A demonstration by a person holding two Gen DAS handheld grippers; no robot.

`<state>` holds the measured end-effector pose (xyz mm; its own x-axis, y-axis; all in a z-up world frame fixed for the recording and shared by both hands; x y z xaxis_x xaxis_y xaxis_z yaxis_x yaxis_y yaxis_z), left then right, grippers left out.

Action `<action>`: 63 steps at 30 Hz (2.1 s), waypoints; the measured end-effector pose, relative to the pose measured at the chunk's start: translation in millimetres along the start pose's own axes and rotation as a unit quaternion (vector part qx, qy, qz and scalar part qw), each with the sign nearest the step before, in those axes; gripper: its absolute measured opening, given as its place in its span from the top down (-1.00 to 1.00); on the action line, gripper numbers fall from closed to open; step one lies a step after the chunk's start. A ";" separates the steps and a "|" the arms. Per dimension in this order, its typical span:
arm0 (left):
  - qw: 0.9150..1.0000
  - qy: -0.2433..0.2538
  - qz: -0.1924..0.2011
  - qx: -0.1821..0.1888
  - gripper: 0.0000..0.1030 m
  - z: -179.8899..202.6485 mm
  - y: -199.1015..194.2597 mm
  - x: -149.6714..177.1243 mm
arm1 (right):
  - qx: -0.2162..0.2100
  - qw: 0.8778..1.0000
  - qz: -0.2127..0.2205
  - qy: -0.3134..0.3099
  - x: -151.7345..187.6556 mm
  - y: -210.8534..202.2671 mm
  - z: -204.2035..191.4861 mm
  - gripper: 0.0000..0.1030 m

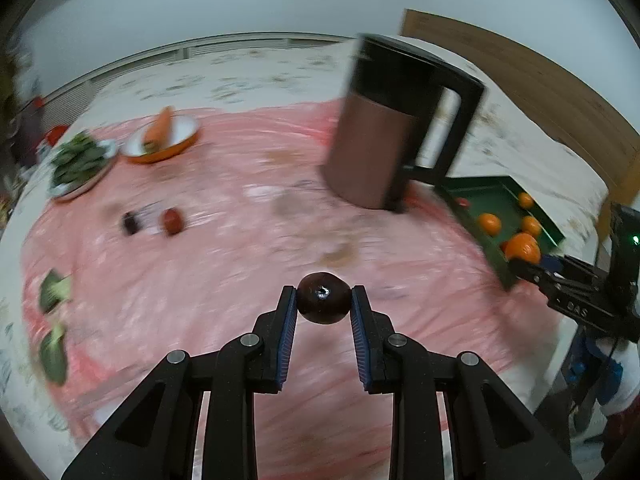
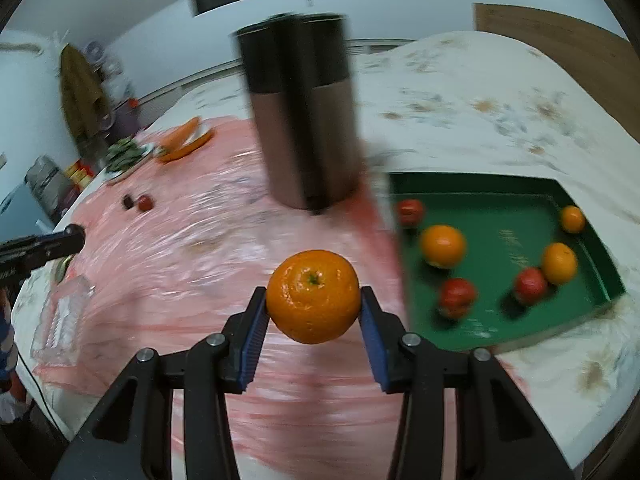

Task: Organize fruits
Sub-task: 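Carry the dark plum and orange over the green tray with both grippers, then lower the plum and orange into the tray and open both grippers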

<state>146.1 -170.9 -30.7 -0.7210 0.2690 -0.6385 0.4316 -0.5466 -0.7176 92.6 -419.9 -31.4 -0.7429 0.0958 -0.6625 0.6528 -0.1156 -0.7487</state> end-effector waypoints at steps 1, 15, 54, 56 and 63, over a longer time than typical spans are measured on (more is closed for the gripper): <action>1.000 0.006 -0.003 0.006 0.56 8.0 5.3 -2.4 | 0.006 1.000 0.000 0.006 -0.1 0.5 9.3 -0.08; 0.990 0.088 -0.043 0.099 0.56 127.3 102.3 -36.7 | 0.120 0.988 0.001 0.094 -2.8 10.4 163.4 -0.08; 0.976 0.193 -0.061 0.084 0.56 231.3 232.2 -63.2 | 0.159 0.981 -0.001 0.111 2.2 61.8 233.6 -0.09; 0.975 0.196 -0.063 0.081 0.56 233.5 235.6 -62.2 | 0.159 0.981 -0.001 0.112 3.3 61.3 233.3 -0.09; 0.972 0.213 -0.067 0.070 0.54 238.4 242.3 -61.1 | 0.158 0.981 -0.001 0.112 3.5 61.4 234.5 -0.11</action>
<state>165.5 -508.9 -99.3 -0.4628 0.6332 -0.6204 0.2499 -0.5784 -0.7766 95.3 -658.4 -74.2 -0.6702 0.3077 -0.6754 0.5462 -0.4116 -0.7296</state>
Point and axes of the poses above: each gripper's, at about its wrist camera, not at the fingertips, and y roughly the way its jaws point, z to its right, x to its underside, the point moved 3 cm from there along y, roughly the way its jaws point, and after that the axes turned 12 degrees about x, right-handed, at the moved point
